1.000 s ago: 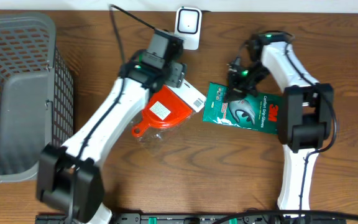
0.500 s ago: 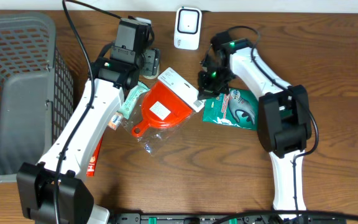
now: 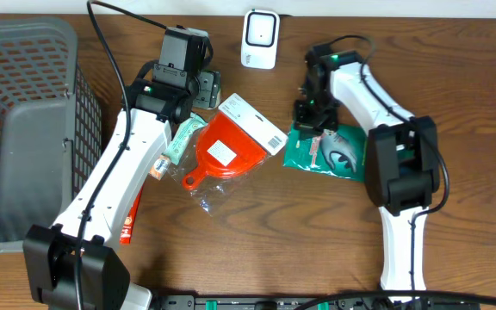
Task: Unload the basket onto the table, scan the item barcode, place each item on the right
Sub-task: 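Move the right gripper down onto the gloves bag and grasp it, then lift the gloves bag and carry it right with the right gripper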
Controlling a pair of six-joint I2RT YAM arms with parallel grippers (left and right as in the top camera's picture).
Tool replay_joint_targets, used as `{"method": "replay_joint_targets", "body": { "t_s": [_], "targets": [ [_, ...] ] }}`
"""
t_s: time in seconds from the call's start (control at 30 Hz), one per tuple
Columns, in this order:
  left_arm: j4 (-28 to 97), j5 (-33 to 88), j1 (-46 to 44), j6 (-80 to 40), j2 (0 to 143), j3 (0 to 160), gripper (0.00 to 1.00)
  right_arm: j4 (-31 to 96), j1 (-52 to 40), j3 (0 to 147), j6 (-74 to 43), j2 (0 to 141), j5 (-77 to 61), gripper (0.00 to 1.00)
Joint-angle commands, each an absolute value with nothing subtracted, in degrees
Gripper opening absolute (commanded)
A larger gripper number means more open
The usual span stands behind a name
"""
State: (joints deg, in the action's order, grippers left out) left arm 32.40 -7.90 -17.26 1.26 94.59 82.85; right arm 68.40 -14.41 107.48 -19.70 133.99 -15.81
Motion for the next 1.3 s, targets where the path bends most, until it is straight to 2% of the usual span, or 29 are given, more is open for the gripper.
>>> {"method": "replay_joint_targets", "body": {
  "t_s": [0.0, 0.4, 0.8, 0.97, 1.27],
  "targets": [
    [32.6, -8.6, -17.0, 1.0, 93.5, 82.7, 0.79, 69.2, -12.1, 107.4, -19.0, 133.5, -12.2, 0.01],
    [33.6, -8.6, -17.0, 1.0, 93.5, 82.7, 0.78, 71.8, -7.4, 107.4, -17.1, 133.5, -0.4, 0.01],
    [34.2, -8.7, -17.0, 1.0, 93.5, 82.7, 0.79, 71.9, 8.9, 107.4, -15.5, 133.5, -0.3, 0.01],
    [34.2, -8.7, -17.0, 1.0, 93.5, 82.7, 0.79, 74.0, 12.0, 107.5, -11.1, 133.5, -3.4, 0.01],
    [34.2, -8.6, -17.0, 1.0, 93.5, 82.7, 0.8, 74.9, 11.2, 113.3, -8.9, 129.6, -12.6, 0.01]
  ]
}}
